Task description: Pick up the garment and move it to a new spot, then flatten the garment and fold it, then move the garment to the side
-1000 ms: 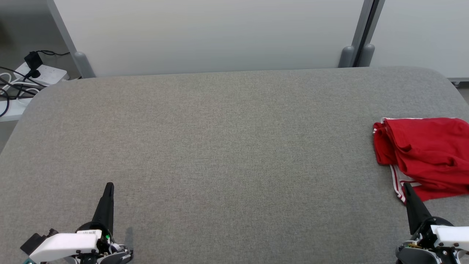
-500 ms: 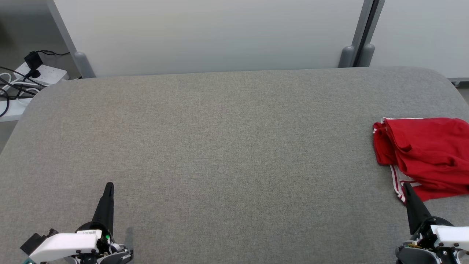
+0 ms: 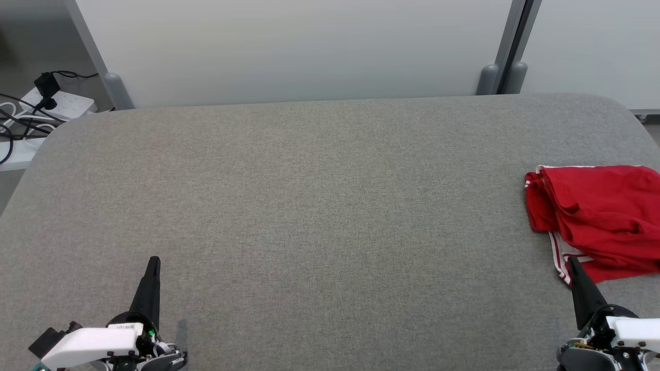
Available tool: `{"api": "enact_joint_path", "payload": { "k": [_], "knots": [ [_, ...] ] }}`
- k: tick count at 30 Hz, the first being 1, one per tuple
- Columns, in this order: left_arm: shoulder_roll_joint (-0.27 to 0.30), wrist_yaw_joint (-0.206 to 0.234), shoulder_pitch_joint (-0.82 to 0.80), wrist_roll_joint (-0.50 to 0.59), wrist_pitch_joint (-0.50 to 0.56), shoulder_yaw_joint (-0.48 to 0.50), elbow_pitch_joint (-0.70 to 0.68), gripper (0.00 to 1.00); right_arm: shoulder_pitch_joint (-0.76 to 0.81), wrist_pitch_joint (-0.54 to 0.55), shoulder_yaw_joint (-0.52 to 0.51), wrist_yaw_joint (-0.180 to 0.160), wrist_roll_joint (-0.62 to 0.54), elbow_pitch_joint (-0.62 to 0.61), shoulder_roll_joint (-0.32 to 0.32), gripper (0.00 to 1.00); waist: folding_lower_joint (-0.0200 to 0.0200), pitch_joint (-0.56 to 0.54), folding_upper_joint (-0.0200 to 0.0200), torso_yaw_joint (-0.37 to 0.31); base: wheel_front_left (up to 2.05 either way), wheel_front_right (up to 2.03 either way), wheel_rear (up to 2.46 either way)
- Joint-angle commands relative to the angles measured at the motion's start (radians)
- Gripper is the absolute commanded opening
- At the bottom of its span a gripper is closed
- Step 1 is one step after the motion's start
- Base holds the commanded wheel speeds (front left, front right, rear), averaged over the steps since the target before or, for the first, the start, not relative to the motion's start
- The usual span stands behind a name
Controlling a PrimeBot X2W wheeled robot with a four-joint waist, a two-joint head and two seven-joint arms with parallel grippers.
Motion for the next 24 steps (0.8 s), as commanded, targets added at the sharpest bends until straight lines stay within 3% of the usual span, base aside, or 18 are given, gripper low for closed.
{"api": "enact_joint_path", "payload": {
  "k": [1,24],
  "knots": [
    [0.008,-0.007,-0.056,-0.004,0.006,0.033,-0.023,0.00,-0.045,0.010,0.015,0.002,-0.006,-0.027,-0.011,0.00,0.0000,0.000,0.0000,0.000,0.00,0.00,0.00],
    [0.008,-0.007,-0.056,-0.004,0.006,0.033,-0.023,0.00,-0.045,0.011,0.014,0.002,-0.007,-0.027,-0.010,0.00,0.0000,0.000,0.0000,0.000,0.00,0.00,0.00]
  ]
}}
